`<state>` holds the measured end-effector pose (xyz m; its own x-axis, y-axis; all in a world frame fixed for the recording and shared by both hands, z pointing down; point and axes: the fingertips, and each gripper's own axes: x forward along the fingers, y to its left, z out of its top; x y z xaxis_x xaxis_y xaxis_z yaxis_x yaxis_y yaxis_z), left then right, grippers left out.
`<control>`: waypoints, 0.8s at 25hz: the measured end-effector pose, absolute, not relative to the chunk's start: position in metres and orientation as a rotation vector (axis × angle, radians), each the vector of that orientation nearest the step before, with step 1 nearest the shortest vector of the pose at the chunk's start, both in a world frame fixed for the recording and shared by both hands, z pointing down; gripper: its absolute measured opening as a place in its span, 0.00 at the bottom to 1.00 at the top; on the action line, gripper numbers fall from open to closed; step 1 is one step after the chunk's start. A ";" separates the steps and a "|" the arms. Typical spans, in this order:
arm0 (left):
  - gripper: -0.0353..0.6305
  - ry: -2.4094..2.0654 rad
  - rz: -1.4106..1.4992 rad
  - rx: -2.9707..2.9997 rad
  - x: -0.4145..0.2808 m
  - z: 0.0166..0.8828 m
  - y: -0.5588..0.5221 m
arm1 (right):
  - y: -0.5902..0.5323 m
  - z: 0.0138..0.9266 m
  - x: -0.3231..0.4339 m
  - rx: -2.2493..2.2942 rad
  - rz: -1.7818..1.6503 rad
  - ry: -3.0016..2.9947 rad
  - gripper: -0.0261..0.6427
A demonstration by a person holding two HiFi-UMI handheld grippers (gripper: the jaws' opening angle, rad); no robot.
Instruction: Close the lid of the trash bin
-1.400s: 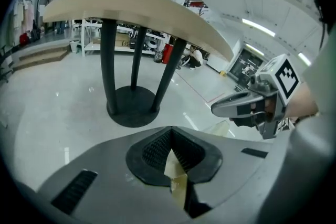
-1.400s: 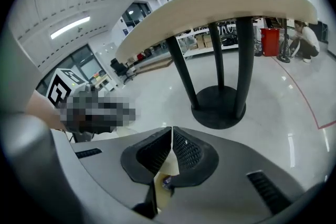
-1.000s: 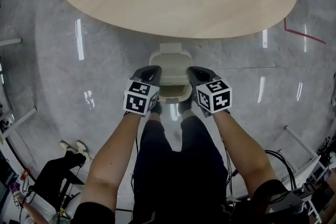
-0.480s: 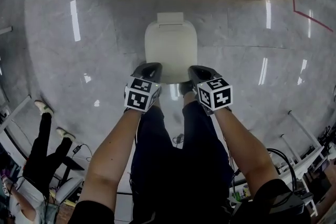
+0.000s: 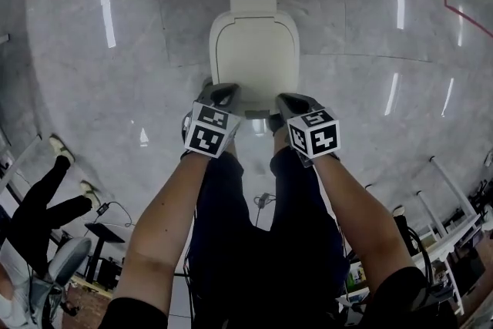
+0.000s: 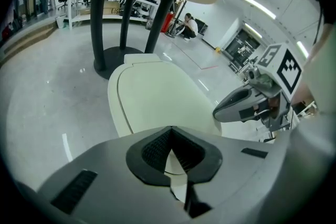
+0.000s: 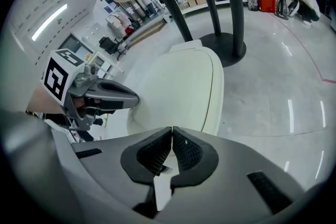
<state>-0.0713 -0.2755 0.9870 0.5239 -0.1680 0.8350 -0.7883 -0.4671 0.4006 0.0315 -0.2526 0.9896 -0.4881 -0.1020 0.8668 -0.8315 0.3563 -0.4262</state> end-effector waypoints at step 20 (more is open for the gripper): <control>0.05 -0.893 0.835 2.004 -0.071 0.917 -0.299 | -0.284 0.925 0.030 0.896 1.081 -1.950 0.06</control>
<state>-0.0708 -0.2995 0.9169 0.5383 -0.2988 0.7880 -0.8063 -0.4546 0.3785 0.0298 -0.2839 0.9246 -0.4974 -0.2231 0.8384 -0.8293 0.4061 -0.3839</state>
